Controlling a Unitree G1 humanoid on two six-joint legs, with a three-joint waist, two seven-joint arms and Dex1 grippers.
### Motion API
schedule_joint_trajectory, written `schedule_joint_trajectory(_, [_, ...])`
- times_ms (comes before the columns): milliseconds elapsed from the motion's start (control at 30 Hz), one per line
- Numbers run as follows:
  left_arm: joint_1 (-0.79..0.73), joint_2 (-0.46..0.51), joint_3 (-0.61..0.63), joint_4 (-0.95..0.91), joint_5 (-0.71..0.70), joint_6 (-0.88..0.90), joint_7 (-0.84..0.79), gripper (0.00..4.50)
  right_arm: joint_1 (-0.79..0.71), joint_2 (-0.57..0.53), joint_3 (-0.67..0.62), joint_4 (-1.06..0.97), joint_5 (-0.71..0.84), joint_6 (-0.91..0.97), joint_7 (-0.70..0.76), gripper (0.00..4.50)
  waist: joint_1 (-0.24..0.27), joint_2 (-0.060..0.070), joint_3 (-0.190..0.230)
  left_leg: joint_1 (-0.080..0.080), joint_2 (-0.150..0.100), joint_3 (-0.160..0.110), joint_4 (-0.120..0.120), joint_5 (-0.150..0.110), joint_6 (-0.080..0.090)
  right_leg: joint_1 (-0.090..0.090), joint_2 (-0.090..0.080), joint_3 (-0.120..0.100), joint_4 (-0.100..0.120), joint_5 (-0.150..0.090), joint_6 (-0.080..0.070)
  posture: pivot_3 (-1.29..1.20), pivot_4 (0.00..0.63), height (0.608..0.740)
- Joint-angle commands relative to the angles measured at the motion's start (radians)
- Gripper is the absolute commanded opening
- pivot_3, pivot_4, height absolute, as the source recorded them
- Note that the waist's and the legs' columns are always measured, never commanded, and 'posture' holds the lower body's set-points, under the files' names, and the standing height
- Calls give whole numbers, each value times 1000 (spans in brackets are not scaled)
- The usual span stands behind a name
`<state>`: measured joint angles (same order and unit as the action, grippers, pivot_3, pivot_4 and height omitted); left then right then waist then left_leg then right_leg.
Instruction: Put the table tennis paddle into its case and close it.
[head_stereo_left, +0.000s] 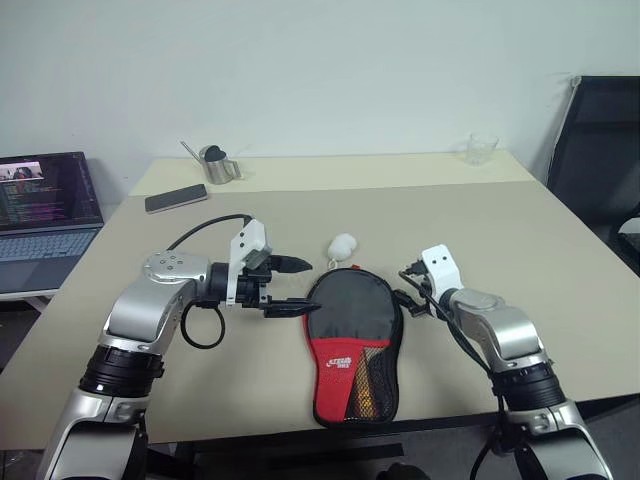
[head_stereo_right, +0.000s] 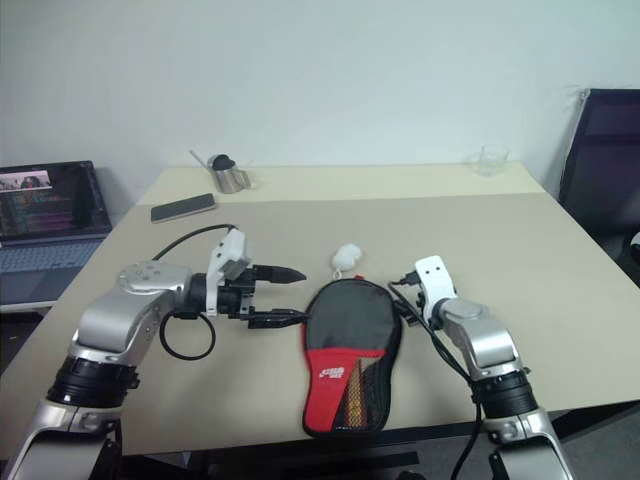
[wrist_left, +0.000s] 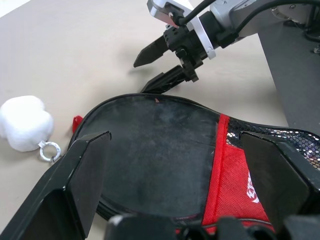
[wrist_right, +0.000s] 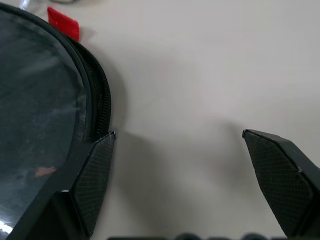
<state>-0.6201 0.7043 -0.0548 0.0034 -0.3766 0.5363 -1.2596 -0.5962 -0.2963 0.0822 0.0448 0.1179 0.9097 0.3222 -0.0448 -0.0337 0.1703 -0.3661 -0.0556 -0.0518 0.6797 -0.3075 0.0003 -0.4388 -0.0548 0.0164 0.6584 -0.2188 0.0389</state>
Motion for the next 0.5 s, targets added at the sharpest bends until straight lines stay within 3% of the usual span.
schedule_joint_trajectory(33, [-22,-40,-14,-12,26,-17,81,4470,-41,-16,-13,7,-8,-34,6,4500,0,0,0,0,0,0,0,0,0,0,0,0,0,0,0,0,150,740])
schedule_joint_trajectory(300, [-6,-316,-114,104,129,-52,341,4470,-221,2,-144,126,42,-86,-23,4500,14,0,0,-1,-1,0,0,0,0,0,-1,0,0,0,0,0,150,740])
schedule_joint_trajectory(500, [11,-380,-153,201,198,-77,427,4470,-416,79,-183,384,47,-212,-56,4500,-1,1,0,0,0,1,-1,1,-1,-1,0,1,1,0,0,0,150,740])
